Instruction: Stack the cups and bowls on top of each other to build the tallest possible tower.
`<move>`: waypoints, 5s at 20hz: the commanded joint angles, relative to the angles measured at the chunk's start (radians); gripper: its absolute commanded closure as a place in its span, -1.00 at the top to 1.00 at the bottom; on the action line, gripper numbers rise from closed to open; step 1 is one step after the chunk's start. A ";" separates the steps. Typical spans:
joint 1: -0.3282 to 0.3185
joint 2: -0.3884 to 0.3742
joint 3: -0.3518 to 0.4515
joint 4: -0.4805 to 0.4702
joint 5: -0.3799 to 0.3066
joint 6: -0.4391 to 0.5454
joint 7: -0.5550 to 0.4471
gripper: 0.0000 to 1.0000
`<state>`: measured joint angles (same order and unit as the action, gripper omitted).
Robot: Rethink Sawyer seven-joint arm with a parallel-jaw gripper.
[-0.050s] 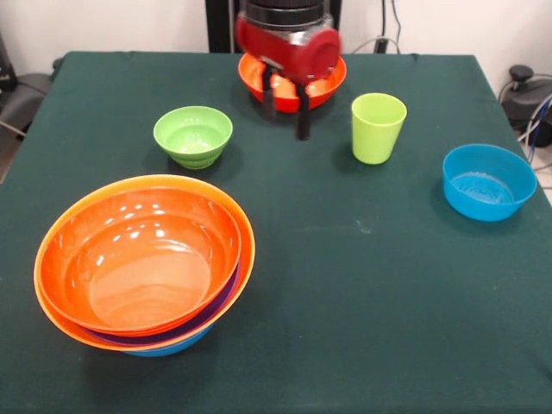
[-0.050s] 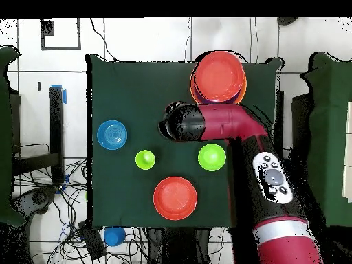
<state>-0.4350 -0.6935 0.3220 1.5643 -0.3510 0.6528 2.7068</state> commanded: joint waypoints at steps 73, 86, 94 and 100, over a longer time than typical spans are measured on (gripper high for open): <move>0.248 0.103 0.072 -0.045 -0.106 -0.010 -0.238 1.00; 0.254 0.172 0.061 -0.051 -0.198 -0.065 -0.181 1.00; 0.332 0.248 0.007 -0.101 -0.251 -0.125 -0.070 1.00; 0.342 0.262 0.006 -0.114 -0.242 -0.127 -0.065 1.00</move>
<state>-0.1189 -0.5079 0.3249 1.4492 -0.5299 0.5646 2.7225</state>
